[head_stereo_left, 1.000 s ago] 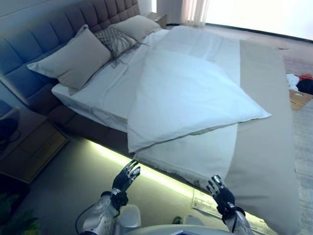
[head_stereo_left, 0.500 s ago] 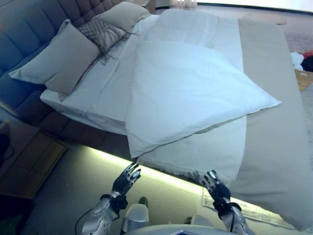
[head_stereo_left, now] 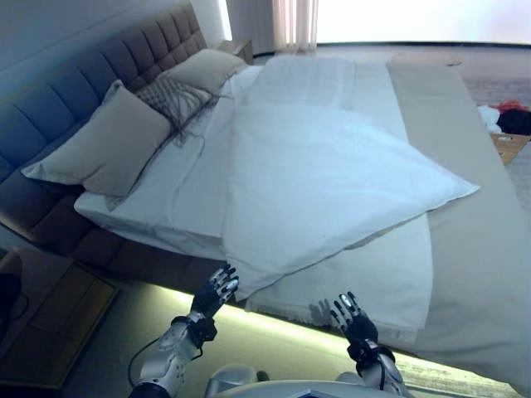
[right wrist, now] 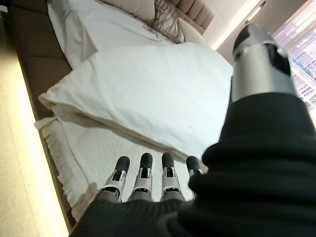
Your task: Make the bed neatly
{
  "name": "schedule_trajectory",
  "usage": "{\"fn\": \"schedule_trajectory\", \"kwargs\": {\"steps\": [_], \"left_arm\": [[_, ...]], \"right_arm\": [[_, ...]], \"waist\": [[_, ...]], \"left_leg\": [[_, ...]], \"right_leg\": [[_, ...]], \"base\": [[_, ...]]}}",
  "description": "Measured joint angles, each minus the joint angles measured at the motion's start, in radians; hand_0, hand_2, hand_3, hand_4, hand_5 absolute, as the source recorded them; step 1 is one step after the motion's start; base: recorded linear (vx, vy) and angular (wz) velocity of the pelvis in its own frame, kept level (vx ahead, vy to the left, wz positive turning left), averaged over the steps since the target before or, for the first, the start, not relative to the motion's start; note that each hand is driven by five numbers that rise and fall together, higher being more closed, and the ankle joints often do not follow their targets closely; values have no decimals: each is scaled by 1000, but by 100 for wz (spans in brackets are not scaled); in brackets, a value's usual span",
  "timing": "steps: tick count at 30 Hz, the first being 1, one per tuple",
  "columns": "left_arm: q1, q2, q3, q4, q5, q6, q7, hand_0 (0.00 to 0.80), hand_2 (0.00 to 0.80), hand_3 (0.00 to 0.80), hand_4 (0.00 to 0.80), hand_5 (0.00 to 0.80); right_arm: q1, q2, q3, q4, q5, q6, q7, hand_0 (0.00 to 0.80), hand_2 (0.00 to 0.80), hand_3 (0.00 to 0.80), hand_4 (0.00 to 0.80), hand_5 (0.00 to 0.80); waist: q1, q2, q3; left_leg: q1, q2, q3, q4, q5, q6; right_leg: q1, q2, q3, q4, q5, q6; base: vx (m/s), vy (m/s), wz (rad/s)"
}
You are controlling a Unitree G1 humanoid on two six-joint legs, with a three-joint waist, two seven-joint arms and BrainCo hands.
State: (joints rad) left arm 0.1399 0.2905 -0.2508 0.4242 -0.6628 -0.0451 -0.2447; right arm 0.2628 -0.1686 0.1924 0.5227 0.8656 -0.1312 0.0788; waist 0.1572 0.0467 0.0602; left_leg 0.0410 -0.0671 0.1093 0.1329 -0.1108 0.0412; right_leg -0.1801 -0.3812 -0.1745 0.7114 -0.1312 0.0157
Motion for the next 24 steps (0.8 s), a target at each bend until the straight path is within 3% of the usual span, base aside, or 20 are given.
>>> {"fn": "schedule_trajectory", "kwargs": {"steps": [2,4,6,7,8,9,13,19,21,24], "left_arm": [[20,19,13,-3,-1,1,18,0,0,0,0,0],[26,24,19,-2,-7,2,42,0,0,0,0,0],[13,25,19,-2,-10,2,51,0,0,0,0,0],[-2,20,18,-2,-11,1,49,0,0,0,0,0],[1,13,18,-2,-17,1,46,0,0,0,0,0],[-4,-3,19,-4,-19,0,42,0,0,0,0,0],[55,-34,26,-50,-18,-1,26,0,0,0,0,0],[53,-27,40,-50,-16,-3,26,0,0,0,0,0],[42,-26,36,-48,4,-2,26,0,0,0,0,0],[41,-24,36,-48,8,-3,33,0,0,0,0,0]], "right_arm": [[-6,4,24,6,-1,1,8,0,0,0,0,0],[-30,2,23,30,-1,1,23,0,0,0,0,0],[-60,-8,23,52,1,1,23,0,0,0,0,0],[-65,-12,21,54,1,1,23,0,0,0,0,0],[-63,-14,18,57,1,1,24,0,0,0,0,0],[-65,-19,14,78,2,1,24,0,0,0,0,0],[-61,-49,-11,91,10,1,33,0,0,0,0,0],[-79,-50,-29,100,11,1,71,0,0,0,0,0],[-87,-54,-31,136,11,1,87,0,0,0,0,0],[-86,-79,-26,155,16,3,89,0,0,0,0,0]], "waist": [[0,-28,-11],[-2,-49,-6],[-6,-59,0],[-24,-75,4],[-35,-87,4],[-30,-88,3],[6,-59,21],[23,-75,32],[20,-79,36],[21,-63,40]], "left_leg": [[8,0,11,-13,3,0],[19,8,22,-29,1,-3],[19,18,7,-43,1,-3],[19,18,1,-50,3,-8],[20,19,-13,-54,8,-20],[35,28,-31,-58,7,-24],[53,82,-49,-43,8,-35],[48,111,-52,-6,4,-39],[24,121,-43,39,-12,-64],[17,137,-45,26,-37,-63]], "right_leg": [[-8,6,-7,-36,-20,33],[-20,34,-15,-167,-44,86],[-79,74,-8,-289,-7,140],[-106,80,-6,-351,51,149],[-99,81,-7,-371,111,144],[-80,97,-21,-373,118,90],[-33,152,-75,-379,78,43],[-18,165,-110,-333,25,19],[-19,164,-121,-315,13,16],[-24,171,-132,-335,26,20]], "base": [[243,-234,-20],[193,-194,-44],[123,-131,-33],[118,-154,19],[135,-187,40],[178,-246,42],[189,-209,22],[115,-113,16],[91,35,30],[-22,173,9]]}}
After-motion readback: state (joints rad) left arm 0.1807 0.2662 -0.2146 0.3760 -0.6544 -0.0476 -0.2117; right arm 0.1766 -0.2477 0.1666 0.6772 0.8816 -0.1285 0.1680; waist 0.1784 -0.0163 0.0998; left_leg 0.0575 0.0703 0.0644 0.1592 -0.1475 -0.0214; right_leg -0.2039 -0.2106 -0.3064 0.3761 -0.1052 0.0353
